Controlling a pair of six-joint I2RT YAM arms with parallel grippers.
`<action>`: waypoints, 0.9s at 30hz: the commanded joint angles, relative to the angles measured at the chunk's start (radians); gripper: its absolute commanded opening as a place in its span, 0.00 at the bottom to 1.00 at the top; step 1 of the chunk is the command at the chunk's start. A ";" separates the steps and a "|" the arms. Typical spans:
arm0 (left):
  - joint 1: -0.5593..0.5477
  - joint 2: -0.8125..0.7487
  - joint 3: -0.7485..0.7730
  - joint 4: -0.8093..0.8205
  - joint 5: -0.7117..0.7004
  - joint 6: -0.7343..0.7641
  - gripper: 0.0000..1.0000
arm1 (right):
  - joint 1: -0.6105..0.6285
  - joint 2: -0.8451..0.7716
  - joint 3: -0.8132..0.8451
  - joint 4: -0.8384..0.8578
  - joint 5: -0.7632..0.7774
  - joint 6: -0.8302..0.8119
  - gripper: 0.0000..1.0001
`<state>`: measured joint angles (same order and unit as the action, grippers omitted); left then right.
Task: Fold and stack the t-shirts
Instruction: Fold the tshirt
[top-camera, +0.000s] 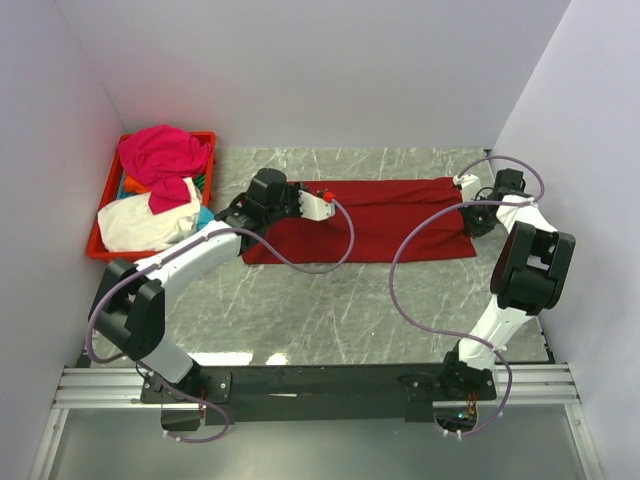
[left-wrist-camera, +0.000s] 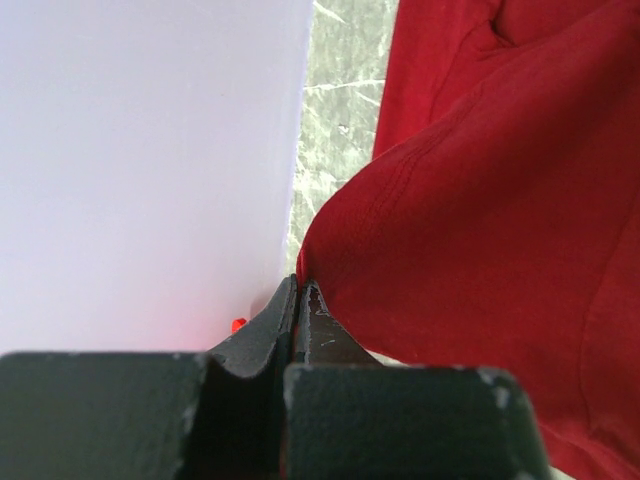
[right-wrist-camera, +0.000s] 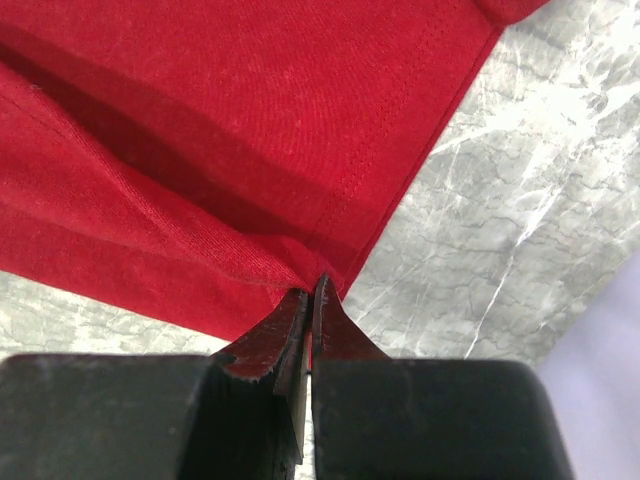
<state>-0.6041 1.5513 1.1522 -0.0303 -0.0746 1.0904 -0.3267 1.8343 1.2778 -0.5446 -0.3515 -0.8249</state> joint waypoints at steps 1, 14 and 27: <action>0.012 0.016 0.073 0.041 0.038 0.029 0.00 | 0.006 -0.003 0.045 0.017 0.017 0.021 0.00; 0.046 0.093 0.135 0.033 0.062 0.051 0.00 | 0.006 0.010 0.045 0.029 0.046 0.044 0.00; 0.073 0.133 0.144 0.013 0.067 0.042 0.00 | 0.008 -0.004 0.035 0.124 0.085 0.144 0.33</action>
<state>-0.5365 1.6848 1.2621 -0.0315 -0.0296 1.1248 -0.3267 1.8397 1.2789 -0.4999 -0.2905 -0.7341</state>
